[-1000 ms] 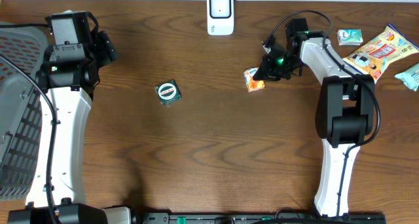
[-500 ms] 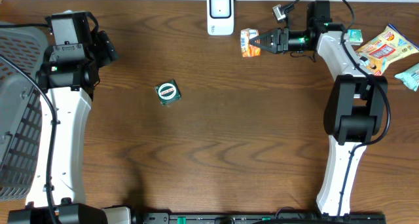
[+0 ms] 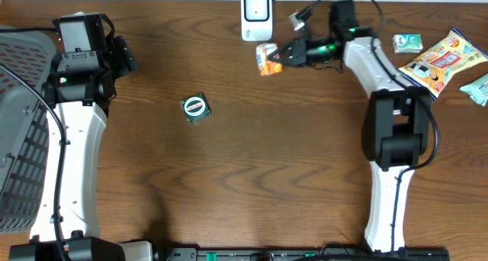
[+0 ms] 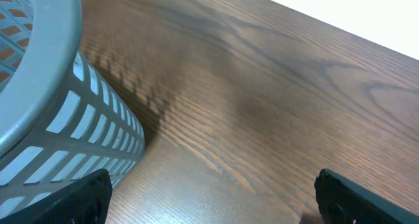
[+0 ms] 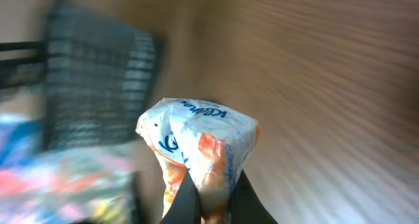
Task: Scan the item barcode
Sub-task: 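Carry the Kleenex pack to the white scanner and hold it there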
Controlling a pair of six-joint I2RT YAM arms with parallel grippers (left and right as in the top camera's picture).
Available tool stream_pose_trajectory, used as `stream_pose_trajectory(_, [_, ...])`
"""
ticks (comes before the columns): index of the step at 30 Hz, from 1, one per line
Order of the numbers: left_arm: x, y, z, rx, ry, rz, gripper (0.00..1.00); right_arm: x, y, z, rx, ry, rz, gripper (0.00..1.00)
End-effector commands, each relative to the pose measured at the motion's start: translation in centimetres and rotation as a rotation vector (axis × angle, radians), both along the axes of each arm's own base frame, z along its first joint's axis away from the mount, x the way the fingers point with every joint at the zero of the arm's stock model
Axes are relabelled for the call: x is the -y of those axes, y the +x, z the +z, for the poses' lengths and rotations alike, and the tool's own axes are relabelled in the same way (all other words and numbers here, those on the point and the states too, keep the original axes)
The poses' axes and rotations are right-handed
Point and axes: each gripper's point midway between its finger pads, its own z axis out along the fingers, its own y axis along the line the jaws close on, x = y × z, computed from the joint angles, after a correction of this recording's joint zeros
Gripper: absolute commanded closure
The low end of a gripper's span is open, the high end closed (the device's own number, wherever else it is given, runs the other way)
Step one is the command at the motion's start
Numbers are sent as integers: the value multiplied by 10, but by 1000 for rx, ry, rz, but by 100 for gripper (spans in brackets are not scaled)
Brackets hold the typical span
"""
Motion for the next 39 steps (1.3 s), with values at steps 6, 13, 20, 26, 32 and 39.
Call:
stream_pose_trajectory(6, [-3,1,1,-6,15,2,2,51,41,-56,284,-985,-221,99])
stream_pose_trajectory(13, [-3,1,1,-6,15,2,2,37,106,22,877,-1336,-167,99])
stream_pose_trajectory(20, [-3,1,1,-6,15,2,2,-11,149,76,1238,-1146,-257,99])
stream_pose_trajectory(26, [-3,1,1,-7,15,2,2,-27,159,36,1261,-1007,-174,99])
stream_pose_trajectory(32, [-3,1,1,-6,15,2,2,-19,164,18,1196,-1023,-244,99])
stream_pose_trajectory(39, [-3,1,1,-7,15,2,2,45,180,89,1115,-1061,-687,99])
